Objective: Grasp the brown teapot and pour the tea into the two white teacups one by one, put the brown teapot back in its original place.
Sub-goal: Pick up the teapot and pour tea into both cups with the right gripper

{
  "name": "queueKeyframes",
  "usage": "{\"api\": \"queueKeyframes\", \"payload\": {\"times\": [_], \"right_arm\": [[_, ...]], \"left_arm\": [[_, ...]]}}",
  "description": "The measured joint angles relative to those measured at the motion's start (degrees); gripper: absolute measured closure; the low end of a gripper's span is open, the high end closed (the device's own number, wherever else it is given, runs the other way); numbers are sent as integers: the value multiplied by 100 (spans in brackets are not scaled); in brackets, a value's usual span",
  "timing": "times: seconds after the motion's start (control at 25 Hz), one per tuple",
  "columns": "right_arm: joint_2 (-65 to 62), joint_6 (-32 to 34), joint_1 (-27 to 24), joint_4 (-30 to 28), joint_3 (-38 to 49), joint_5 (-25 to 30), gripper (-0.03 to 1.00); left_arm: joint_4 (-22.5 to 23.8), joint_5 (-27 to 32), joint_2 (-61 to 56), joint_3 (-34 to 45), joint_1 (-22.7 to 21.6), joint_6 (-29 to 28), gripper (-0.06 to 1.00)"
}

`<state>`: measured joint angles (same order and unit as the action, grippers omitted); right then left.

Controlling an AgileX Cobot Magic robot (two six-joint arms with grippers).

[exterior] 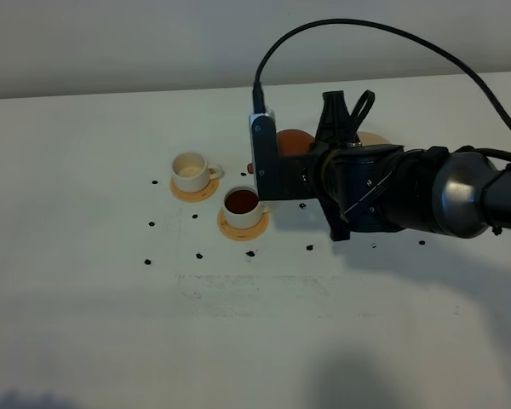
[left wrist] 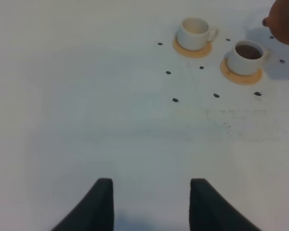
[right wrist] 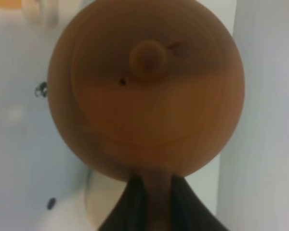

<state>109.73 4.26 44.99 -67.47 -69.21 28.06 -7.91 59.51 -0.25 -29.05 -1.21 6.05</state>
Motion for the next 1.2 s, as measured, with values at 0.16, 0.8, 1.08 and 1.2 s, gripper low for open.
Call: {"api": "queueKeyframes", "payload": {"times": [0.16,0.8,1.08,1.2], "right_arm": [[-34,369,0,421,0,64,87],[-616,423,-457,4866,0,431,87],[-407,307,-518,5468,0,364,87],[-200,302,-518,5616,0,177,87]], "left_arm": [[0,0,0,0,0,0,52],[0,0,0,0,0,0,52],[0,0,0,0,0,0,52],[0,0,0,0,0,0,52]]}}
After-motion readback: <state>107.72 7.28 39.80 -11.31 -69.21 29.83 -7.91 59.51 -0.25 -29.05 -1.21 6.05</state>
